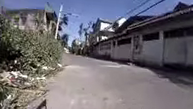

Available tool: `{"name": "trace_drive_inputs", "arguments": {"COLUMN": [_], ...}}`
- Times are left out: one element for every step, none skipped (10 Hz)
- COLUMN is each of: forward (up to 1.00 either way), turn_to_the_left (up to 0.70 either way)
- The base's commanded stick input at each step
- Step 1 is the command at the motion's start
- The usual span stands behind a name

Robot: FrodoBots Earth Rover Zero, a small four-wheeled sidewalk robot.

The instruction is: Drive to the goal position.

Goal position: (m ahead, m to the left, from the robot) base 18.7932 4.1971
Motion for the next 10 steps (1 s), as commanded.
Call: {"name": "trace_drive_inputs", "arguments": {"forward": [0.70,0.70,0.70,0.70,0.70,0.70,0.70,0.70,0.70,0.70], "turn_to_the_left": [-0.03,-0.03,-0.03,-0.03,-0.03,-0.03,-0.03,-0.03,-0.03,-0.03]}}
